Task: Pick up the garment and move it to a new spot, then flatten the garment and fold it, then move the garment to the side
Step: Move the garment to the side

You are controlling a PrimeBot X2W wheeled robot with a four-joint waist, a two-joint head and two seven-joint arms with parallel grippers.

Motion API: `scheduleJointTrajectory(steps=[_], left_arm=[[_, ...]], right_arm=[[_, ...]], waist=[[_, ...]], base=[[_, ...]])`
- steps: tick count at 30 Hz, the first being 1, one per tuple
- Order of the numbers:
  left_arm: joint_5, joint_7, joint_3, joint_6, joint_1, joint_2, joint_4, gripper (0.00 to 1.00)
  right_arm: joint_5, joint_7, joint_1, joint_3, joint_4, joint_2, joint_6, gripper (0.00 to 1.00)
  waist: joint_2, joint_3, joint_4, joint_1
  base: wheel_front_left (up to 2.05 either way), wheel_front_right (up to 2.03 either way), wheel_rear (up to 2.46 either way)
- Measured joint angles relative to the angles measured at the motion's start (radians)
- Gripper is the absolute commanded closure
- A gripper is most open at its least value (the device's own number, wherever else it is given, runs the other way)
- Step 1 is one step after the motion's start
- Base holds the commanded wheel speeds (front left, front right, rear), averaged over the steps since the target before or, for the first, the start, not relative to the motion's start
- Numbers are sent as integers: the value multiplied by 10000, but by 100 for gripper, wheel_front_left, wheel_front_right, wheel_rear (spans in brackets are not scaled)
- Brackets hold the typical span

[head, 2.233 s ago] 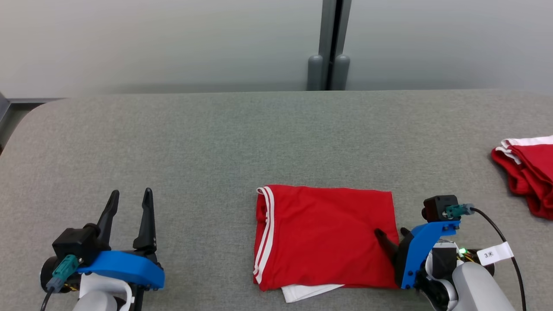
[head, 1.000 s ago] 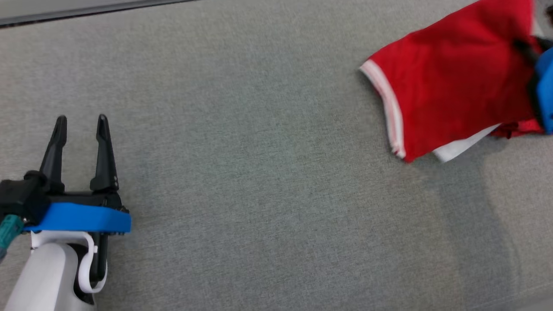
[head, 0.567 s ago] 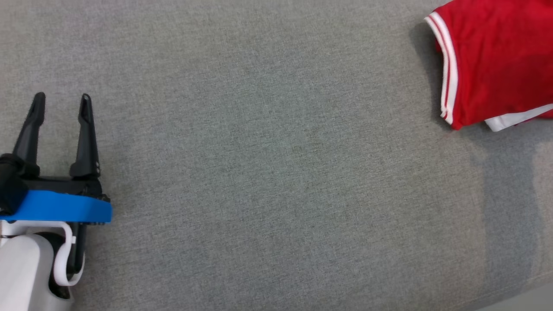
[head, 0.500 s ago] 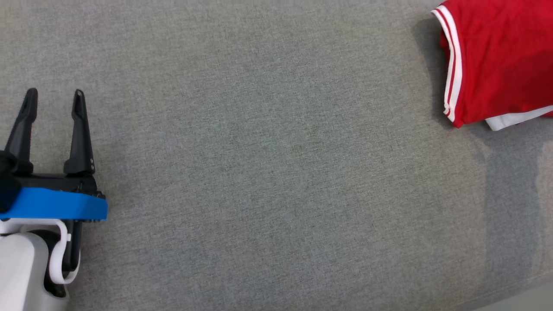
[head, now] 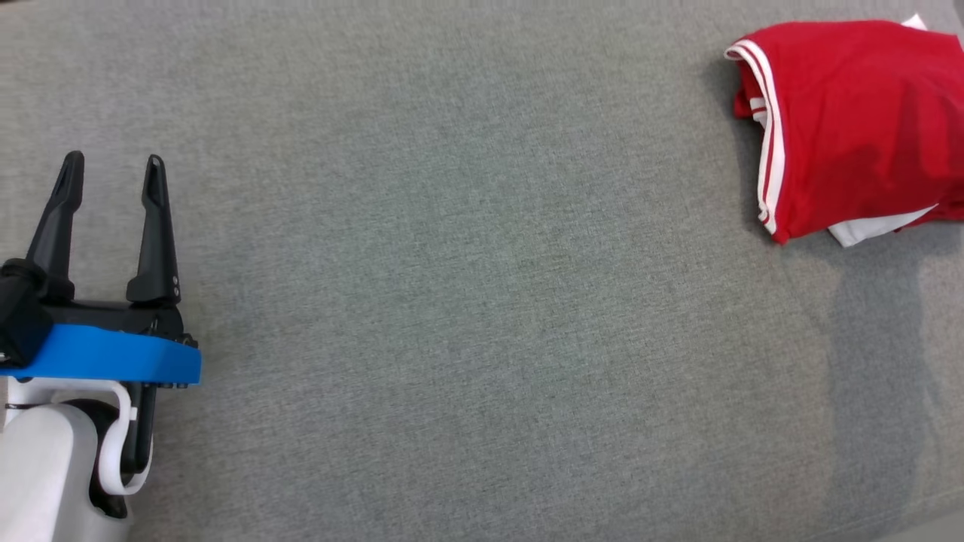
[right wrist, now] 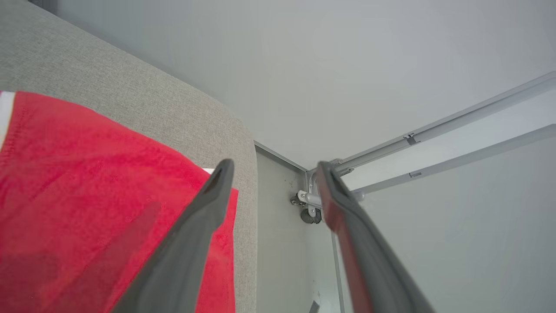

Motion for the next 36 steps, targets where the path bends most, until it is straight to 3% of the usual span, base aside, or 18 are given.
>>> scheduleJointTrajectory(steps=[4, 8, 17, 27, 31, 36], left_arm=[[-109, -270, -75, -6, 97, -184, 407, 0], [-261, -675, -151, -4, 407, -554, 1053, 0], [-610, -1237, -255, -86, 1427, -1229, 2265, 0], [-614, -1453, -253, -186, 2547, -1645, 2792, 0], [-550, -1457, -318, -270, 2686, -1670, 2861, 0], [-552, -1469, -267, -322, 2824, -1733, 3014, 0]], right_arm=[[-52, -487, 298, -247, 59, 472, -2, 0], [546, -1185, 1072, -619, -194, 1430, -2, 0], [1530, -2437, 4571, -1089, -1946, 3436, -2, 0], [1691, -3066, 7189, -1605, -2897, 4606, -2, 0], [1480, -2790, 7715, -2002, -3413, 5206, -2, 0], [1312, -2631, 8008, -2142, -3432, 5363, -2, 0]], waist=[[0, -545, 253, -1], [0, -1334, 611, -3], [0, -3262, 1404, -6], [0, -4912, 2119, -5], [0, -5148, 2211, -3], [0, -5255, 2271, -2]], base=[[0, 0, 0], [0, 0, 0], [0, 0, 0], [0, 0, 0], [0, 0, 0], [0, 0, 0]])
